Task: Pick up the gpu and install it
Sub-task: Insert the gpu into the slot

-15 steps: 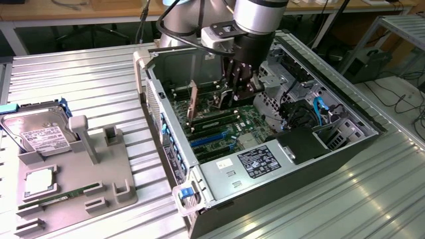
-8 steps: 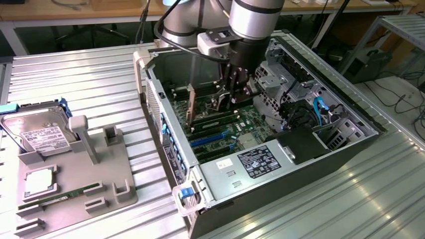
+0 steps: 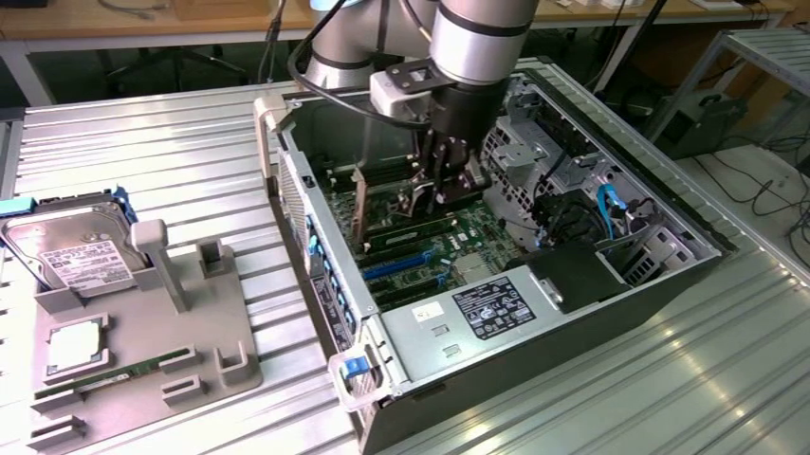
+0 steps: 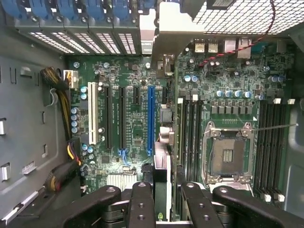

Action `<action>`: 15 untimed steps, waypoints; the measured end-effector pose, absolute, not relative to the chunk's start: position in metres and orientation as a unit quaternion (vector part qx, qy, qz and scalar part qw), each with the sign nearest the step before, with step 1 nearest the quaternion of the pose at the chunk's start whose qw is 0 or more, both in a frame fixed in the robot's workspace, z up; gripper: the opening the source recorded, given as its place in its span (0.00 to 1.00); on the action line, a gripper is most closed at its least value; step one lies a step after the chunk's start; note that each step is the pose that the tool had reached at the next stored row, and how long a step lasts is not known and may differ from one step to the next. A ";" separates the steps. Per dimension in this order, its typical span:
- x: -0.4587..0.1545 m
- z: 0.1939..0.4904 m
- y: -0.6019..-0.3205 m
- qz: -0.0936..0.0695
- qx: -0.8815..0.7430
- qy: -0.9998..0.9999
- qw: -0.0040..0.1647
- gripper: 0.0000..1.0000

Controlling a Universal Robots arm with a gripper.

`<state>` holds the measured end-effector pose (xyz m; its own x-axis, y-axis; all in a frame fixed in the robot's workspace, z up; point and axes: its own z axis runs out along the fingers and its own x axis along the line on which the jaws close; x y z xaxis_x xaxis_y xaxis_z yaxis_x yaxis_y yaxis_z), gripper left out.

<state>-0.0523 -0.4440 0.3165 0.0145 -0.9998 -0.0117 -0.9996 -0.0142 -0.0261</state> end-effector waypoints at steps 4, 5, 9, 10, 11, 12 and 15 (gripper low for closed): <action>-0.056 0.314 -0.446 -0.005 -0.712 0.702 0.013 0.27; -0.056 0.314 -0.446 -0.005 -0.712 0.702 0.013 0.27; -0.057 0.311 -0.453 -0.005 -0.712 0.702 0.013 0.27; -0.058 0.310 -0.453 -0.005 -0.712 0.702 0.013 0.27; -0.058 0.309 -0.454 -0.005 -0.712 0.702 0.014 0.27; -0.058 0.308 -0.454 -0.005 -0.712 0.702 0.013 0.27; -0.059 0.303 -0.454 -0.005 -0.712 0.702 0.013 0.27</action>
